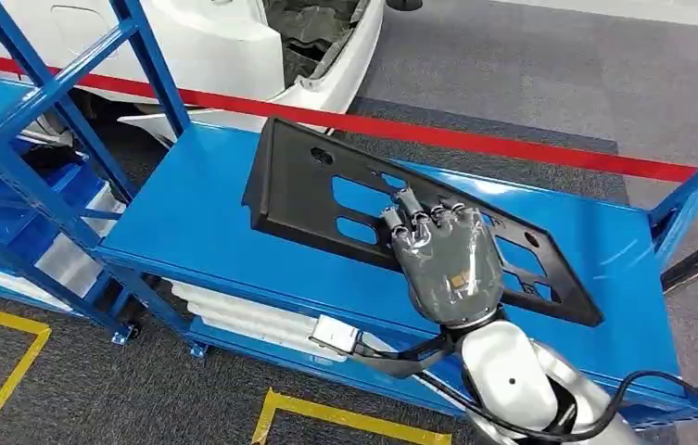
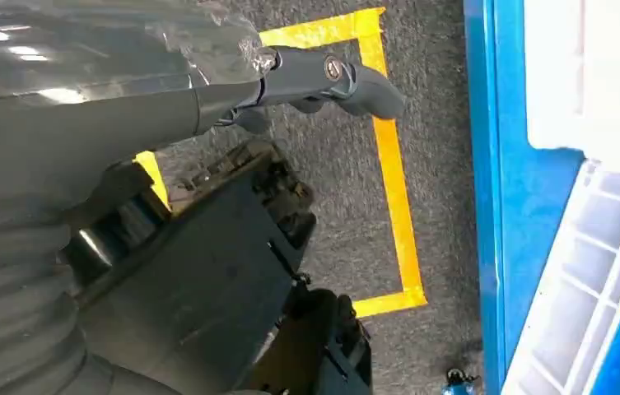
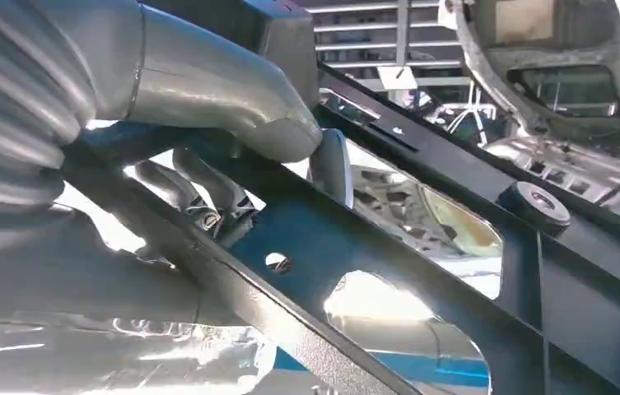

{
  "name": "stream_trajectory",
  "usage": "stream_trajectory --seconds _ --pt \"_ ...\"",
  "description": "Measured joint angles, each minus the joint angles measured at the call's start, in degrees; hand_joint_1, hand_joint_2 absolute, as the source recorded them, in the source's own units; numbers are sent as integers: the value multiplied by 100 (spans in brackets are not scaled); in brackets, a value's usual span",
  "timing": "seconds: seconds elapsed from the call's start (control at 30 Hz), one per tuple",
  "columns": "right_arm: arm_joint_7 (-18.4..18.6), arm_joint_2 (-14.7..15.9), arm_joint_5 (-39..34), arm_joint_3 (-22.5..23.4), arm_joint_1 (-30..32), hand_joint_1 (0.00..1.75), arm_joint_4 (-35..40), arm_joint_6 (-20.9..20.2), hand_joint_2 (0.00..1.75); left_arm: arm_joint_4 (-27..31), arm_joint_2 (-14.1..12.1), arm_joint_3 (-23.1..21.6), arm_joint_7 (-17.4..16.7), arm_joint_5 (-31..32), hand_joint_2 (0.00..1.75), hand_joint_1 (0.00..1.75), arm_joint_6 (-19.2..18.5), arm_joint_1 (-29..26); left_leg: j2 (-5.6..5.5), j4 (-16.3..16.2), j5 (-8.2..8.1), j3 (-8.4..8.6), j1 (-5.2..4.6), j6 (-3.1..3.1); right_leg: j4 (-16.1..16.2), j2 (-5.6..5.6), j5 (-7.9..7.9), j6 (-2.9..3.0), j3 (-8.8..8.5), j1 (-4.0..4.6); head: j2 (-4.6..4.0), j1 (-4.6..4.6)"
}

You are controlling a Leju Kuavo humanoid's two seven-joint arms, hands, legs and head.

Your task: Take the parts from the cabinet and place them on the table.

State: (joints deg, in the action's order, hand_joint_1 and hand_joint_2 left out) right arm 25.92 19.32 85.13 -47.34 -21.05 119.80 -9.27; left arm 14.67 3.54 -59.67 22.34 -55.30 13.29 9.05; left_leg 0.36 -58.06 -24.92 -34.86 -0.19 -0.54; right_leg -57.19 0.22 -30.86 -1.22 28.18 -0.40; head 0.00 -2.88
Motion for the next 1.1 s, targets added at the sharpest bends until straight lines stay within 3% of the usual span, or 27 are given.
stream_trajectory --seconds 0.07,0.1,0.13,0.2,0.23,0.27,0.3,0.33,0.4,0.43,0.53,0.57,0.63,0.67,0.73,0.77,0.8,0.83,0.9,0.93,1.07,1.1 --pt "0 2 0 4 1 175 0 2 175 -2 2 0 0 0 175 0 0 -5 -11 24 71 -16 -21 71 33 -1 80 99 46 -23 0 4" --pt "4 0 0 4 -13 175 0 11 175 -2 2 0 0 0 175 0 0 -3 -32 -62 -47 -51 2 95 70 -40 143 145 69 -68 0 0" --pt "24 0 0 6 -12 175 0 22 175 0 2 -2 0 7 175 0 0 0 -31 -279 -311 -138 3 141 72 -28 187 181 127 -68 0 54" --pt "59 0 4 24 -7 175 0 68 175 -2 2 -2 -9 9 175 0 0 -7 -28 -1153 -917 -420 50 194 59 -39 259 222 240 -63 0 157" --pt "88 0 7 35 -7 175 0 103 175 -2 2 0 -13 11 175 0 0 -7 -27 -1533 -1084 -518 63 214 46 -42 287 224 295 -60 0 175" --pt "116 0 7 50 -5 175 0 131 175 -2 2 0 -13 11 175 0 0 -7 -27 -1740 -1104 -538 72 227 27 -42 317 213 346 -60 0 197" --pt "142 0 11 78 0 175 0 166 175 -2 2 0 -13 11 175 0 0 -7 -27 -1671 -996 -429 82 227 4 -43 339 205 399 -61 0 214" --pt "181 2 13 116 5 175 0 199 175 -2 2 -2 -13 11 175 0 0 -6 -27 -1327 -800 -166 89 218 -24 -41 357 192 443 -65 0 232" --pt "252 2 18 203 10 175 4 232 175 -2 2 -2 -13 7 175 0 2 -2 -29 -306 -464 474 88 178 -69 -32 378 165 493 -72 0 258" --pt "282 7 17 264 22 175 13 247 175 -2 2 -2 -13 7 175 0 4 9 -33 48 -547 643 78 147 -80 -32 394 139 531 -58 0 280" --pt "321 31 17 391 45 175 31 284 175 -2 2 0 -13 -7 175 0 24 -21 -41 113 -484 604 25 106 -71 -32 491 24 562 -68 0 275" --pt "321 39 17 429 66 175 31 289 175 -2 2 0 -13 -4 175 0 37 -31 -34 152 -429 580 41 47 -54 -24 533 -34 568 -47 0 275" --pt "319 61 18 487 90 175 31 306 175 -2 2 -2 -13 -4 175 0 39 -13 1 205 -327 515 78 -40 -253 -27 222 -72 668 -65 0 251" --pt "319 61 17 512 94 175 31 313 175 0 2 0 -13 -7 175 0 42 -8 6 205 -298 462 76 -82 -597 -26 -67 -76 804 -67 -2 212" --pt "319 68 15 544 114 175 31 310 175 -2 2 0 -13 -9 175 0 48 -14 21 199 -230 357 55 -101 -1549 -25 -580 -95 1120 -63 0 124" --pt "317 70 15 553 122 175 31 304 175 -2 2 -2 -13 -11 175 0 46 -15 23 192 -201 313 48 -100 -1796 -26 -635 -104 1172 -63 0 107" --pt "312 72 15 555 127 175 31 297 175 0 2 0 -13 -11 175 0 44 -15 25 182 -174 267 47 -92 -1783 -26 -546 -108 1093 -62 0 87" --pt "313 74 15 555 128 175 31 293 175 -2 4 0 -13 -11 175 0 39 -15 25 167 -158 236 49 -82 -1517 -26 -374 -101 889 -63 0 66" --pt "313 74 13 566 122 175 31 275 175 0 11 0 -13 -13 175 0 35 -14 23 114 -141 191 57 -61 -500 -27 50 -78 258 -67 0 11" --pt "315 74 11 577 114 175 31 265 175 -2 11 -2 -13 -13 175 0 33 -12 23 88 -138 141 46 -43 -67 -21 39 -53 48 -65 0 -28" --pt "319 79 9 597 113 175 31 229 175 -2 15 0 -11 -13 175 0 17 -18 14 59 -20 76 31 109 8 -4 79 11 85 -16 0 -17" --pt "319 79 9 599 109 175 31 225 175 -2 15 -2 -13 -13 175 0 17 -15 8 23 -72 43 14 137 73 -24 132 85 89 -95 0 -2"
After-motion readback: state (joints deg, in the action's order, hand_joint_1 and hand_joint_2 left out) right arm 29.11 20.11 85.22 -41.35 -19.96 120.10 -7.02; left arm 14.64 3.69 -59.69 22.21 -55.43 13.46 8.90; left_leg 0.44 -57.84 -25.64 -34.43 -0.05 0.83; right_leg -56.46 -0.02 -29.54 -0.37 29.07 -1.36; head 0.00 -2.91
